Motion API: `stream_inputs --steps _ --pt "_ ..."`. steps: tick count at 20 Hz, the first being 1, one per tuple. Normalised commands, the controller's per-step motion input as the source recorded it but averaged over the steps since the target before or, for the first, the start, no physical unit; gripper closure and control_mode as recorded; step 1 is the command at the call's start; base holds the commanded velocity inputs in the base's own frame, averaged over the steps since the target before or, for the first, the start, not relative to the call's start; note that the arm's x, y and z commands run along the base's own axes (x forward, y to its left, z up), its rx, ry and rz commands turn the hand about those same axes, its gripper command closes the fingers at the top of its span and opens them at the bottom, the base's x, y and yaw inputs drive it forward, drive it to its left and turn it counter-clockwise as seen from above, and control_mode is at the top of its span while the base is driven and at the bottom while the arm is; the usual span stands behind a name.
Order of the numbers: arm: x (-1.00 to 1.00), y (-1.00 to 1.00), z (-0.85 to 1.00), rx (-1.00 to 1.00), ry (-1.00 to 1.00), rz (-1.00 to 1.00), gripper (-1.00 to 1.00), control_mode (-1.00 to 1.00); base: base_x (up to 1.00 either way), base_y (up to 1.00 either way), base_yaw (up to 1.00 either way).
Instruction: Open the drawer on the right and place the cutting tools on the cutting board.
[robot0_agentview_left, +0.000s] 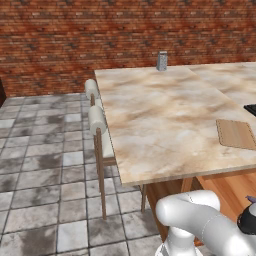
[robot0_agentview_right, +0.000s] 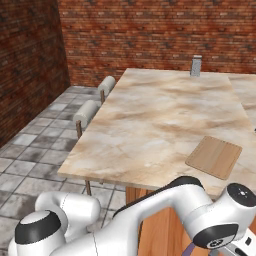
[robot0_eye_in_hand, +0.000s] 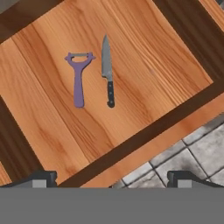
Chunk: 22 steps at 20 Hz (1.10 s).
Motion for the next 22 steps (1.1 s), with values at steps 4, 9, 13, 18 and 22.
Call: stream_inputs --steps 4,9,13,18,22 --pt "0.12 -0.02 0.07 0.00 0.00 0.00 -1.00 -1.00 0.00 0.00 0.00" --pt "0.18 -0.03 0.01 0.00 0.00 0.00 -1.00 -1.00 0.00 0.00 0.00" --pt "0.16 -0.04 0.00 0.00 0.00 0.00 -1.00 -1.00 0.00 0.00 0.00" --pt "0.13 -0.10 0.00 0.00 0.00 0.01 -1.00 -1.00 0.00 0.00 0.00" --pt "0.08 -0.21 0.00 0.00 0.00 0.03 -1.00 -1.00 0.00 0.00 0.00"
